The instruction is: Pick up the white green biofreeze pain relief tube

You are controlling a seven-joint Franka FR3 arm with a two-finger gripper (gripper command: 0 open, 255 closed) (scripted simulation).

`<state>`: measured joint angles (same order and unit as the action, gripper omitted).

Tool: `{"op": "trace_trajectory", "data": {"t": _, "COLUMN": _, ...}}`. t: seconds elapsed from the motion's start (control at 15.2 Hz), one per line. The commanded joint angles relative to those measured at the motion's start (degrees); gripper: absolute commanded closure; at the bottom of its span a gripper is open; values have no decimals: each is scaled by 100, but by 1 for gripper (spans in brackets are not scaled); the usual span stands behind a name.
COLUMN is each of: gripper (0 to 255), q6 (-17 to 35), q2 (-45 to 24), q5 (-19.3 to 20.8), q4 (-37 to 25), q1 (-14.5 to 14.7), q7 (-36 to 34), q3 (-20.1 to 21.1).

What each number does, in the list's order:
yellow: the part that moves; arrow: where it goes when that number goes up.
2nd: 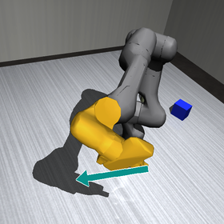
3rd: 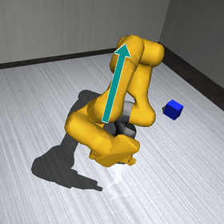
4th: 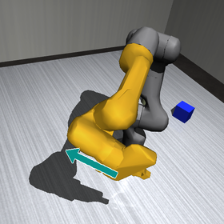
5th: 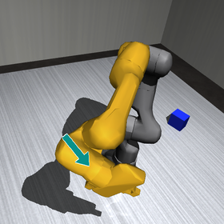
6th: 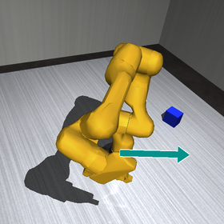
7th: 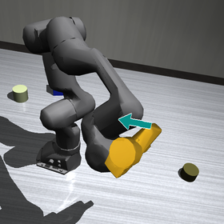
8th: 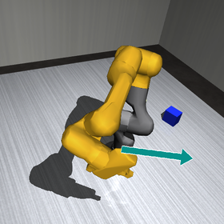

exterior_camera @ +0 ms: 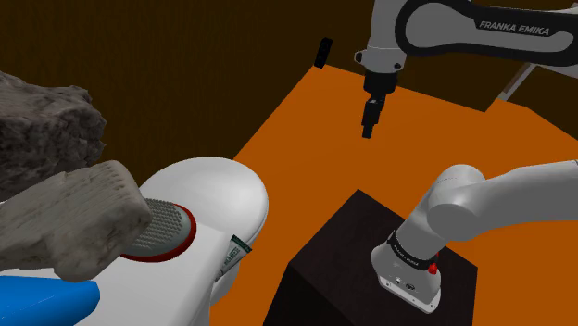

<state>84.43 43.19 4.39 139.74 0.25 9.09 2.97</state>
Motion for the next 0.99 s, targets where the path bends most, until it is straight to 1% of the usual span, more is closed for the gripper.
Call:
{"op": "trace_trajectory", "data": {"t": 0.0, "gripper": 0, "q6": 0, "q2": 0, "q5": 0, "q4": 0, "q1": 0, "q7": 0, "q3": 0}}
{"op": "trace_trajectory", "data": {"t": 0.46, "gripper": 0, "q6": 1731, "q2": -574, "q5": -121, "q4": 760, "q1": 479, "q7": 898, "q3": -141}}
{"op": "trace_trajectory", "data": {"t": 0.92, "gripper": 0, "q6": 3482, "q2": -1529, "q5": -347, "q4": 1172, "q1": 997, "q7": 1836, "q3": -213}}
